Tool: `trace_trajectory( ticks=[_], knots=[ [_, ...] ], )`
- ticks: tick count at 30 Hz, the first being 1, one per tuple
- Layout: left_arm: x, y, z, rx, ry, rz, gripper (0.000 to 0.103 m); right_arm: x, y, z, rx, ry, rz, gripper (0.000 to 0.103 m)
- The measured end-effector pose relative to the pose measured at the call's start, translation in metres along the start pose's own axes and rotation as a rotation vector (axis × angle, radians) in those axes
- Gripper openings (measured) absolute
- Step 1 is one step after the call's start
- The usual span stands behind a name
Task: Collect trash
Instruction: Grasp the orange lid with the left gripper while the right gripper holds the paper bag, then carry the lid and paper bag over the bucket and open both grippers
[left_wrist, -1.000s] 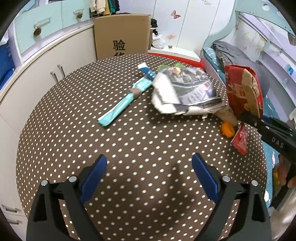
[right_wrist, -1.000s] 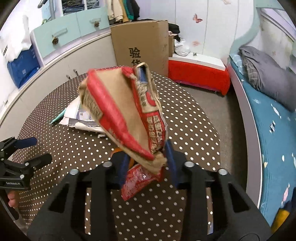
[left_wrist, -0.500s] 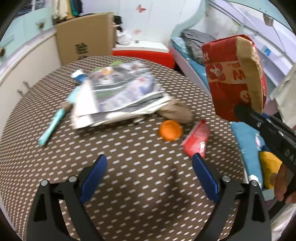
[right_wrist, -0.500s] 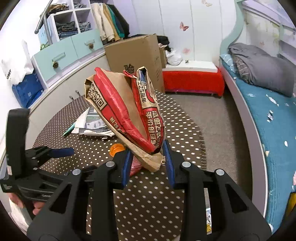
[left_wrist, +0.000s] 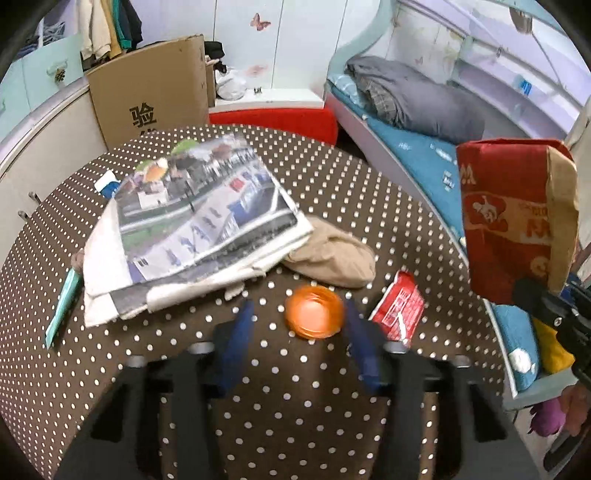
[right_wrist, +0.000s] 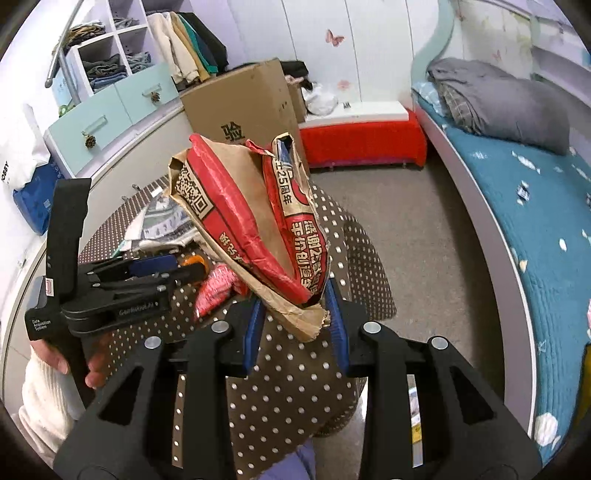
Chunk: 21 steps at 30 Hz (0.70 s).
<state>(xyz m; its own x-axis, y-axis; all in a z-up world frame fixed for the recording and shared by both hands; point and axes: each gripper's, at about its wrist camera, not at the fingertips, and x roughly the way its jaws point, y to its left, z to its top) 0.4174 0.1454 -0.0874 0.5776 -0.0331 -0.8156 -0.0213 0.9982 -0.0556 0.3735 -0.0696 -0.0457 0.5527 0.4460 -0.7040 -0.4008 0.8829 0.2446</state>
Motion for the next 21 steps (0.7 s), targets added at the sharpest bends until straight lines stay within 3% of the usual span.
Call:
trace_trajectory(
  ticks=[2, 8, 21],
  knots=[
    [0.000, -0.005, -0.002, 0.022, -0.007, 0.044, 0.029, 0.000, -0.001, -0.003, 0.002, 0.002, -0.019, 0.032],
    [-0.009, -0.008, -0.005, 0.008, -0.027, 0.049, 0.029, -0.010, -0.003, -0.015, 0.013, 0.003, -0.023, 0.032],
    [-0.052, -0.058, -0.036, 0.091, -0.069, -0.016, 0.029, -0.050, -0.016, -0.045, 0.080, -0.019, -0.061, 0.032]
  ],
)
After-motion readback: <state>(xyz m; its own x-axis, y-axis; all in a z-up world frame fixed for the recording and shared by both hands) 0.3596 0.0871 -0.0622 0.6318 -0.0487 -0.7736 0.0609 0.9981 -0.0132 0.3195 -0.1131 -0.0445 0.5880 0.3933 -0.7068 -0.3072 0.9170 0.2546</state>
